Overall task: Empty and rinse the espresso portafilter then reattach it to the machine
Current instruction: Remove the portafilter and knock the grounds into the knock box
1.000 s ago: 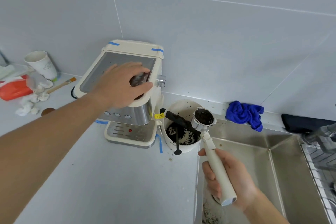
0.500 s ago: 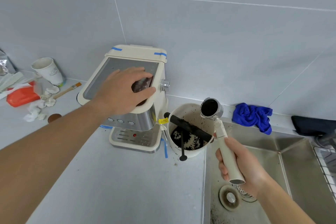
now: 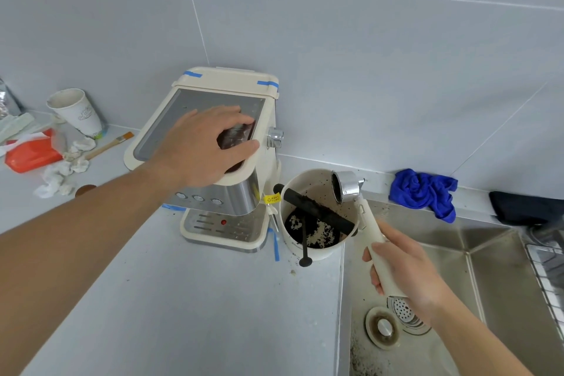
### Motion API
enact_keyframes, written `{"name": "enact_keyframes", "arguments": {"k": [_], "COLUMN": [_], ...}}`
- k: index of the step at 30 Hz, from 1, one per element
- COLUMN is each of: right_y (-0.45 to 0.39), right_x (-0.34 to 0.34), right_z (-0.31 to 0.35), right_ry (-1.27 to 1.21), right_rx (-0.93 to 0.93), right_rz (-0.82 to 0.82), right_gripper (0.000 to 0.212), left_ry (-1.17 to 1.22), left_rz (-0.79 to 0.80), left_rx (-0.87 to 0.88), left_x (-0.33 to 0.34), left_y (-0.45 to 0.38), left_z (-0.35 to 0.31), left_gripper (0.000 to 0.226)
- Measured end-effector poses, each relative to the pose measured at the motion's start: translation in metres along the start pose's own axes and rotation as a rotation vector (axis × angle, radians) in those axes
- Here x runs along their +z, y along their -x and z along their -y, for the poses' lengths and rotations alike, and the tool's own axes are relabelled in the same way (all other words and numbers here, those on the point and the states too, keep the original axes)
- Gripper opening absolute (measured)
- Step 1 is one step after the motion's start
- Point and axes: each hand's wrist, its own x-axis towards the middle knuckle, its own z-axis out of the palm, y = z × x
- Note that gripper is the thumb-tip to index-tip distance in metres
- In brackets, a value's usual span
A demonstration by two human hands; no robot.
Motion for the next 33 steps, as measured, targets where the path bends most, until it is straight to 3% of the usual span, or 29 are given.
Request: {"name": "enact_keyframes", "arguments": {"k": [5,14,22,33], "right_y": [0.001,0.009,0.015,0.013], "right_x": [0.002,0.013,0.01,0.008], "right_z": [0.0,-0.001,0.001,0.008], "right_ry": [0.196,0.628,0.52,0.607], "right_rx": [-0.083,-0.128,-0.181,-0.146], "right_rz": [-0.1,-0.227,-0.296,-0.252], "right_gripper": [0.064,0.056,0.054,0.055], "left_ry": [0.001,0.034,0.025,0.028], "left_rz": [-0.001,-0.019,-0.011,0.011], "left_rx": [-0.006,-0.018,-0.018,-0.029], "left_x": [0.0,-0.003,-0.003,-0.004], "left_y": [0.0,0.003,0.002,0.001], "left_z": [0.0,-0.006,-0.005,-0.005], "left_gripper": [0.054,0.054,0.053,0.055]}}
